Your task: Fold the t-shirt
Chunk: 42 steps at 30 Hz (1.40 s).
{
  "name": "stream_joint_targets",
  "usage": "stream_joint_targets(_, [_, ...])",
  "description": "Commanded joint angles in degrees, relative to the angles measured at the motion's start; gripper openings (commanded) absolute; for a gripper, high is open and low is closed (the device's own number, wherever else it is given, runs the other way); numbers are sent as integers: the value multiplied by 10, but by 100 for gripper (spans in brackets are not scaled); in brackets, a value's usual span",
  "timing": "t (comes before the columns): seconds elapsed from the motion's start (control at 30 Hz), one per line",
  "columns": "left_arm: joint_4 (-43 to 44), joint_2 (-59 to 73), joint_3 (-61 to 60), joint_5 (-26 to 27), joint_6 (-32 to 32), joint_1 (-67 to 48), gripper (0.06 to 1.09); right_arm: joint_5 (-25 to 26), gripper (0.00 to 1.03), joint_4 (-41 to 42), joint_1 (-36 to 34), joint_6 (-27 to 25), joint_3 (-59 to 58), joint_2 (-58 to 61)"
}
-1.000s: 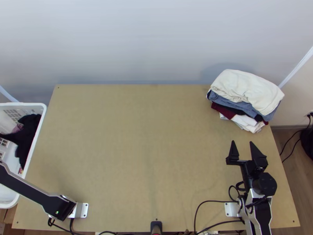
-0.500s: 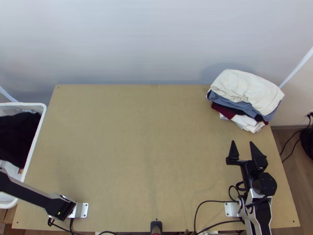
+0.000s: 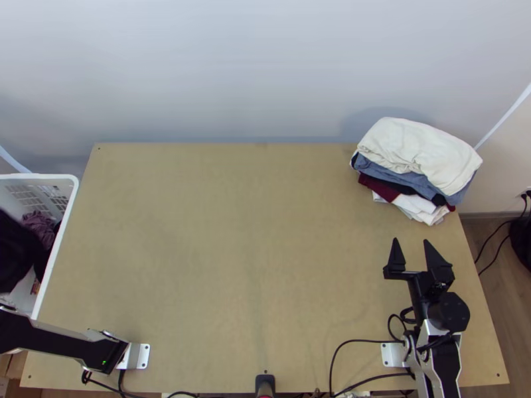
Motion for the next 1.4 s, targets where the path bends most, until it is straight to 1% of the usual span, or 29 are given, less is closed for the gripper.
stream_joint_targets(0.0, [23, -16, 15, -3, -11, 10, 10, 3, 98, -12, -3, -5, -2, -4])
stream_joint_targets(0.23, [12, 5, -104, -6, 15, 10, 10, 3, 98, -12, -3, -5, -3, -4])
stream_joint_targets(0.37, [-6, 16, -135, -6, 51, 9, 10, 3, 98, -12, -3, -5, -2, -4])
stream_joint_targets(0.43, [-6, 19, -139, -7, 56, 9, 10, 3, 98, -12, -3, -5, -2, -4])
stream_joint_targets(0.53, [-5, 12, -127, -15, 54, 12, 10, 3, 98, -12, -3, -5, -2, -4])
stream_joint_targets(0.8, [5, -40, -116, -15, 29, 6, 9, 3, 98, -12, -3, -5, -3, -4])
stream_joint_targets(0.93, [23, -60, -90, -15, 13, 0, 9, 3, 98, -12, -3, -5, -3, -4])
stream_joint_targets(1.03, [31, -65, -48, -15, 9, -5, 9, 3, 98, -12, -3, -5, -3, -4])
stream_joint_targets(1.2, [71, -67, 2, -18, -4, -9, 9, 3, 98, -12, -3, -5, -3, -4])
stream_joint_targets(1.37, [144, -71, 24, -32, -8, -20, 9, 3, 98, -12, -3, -5, -3, -4])
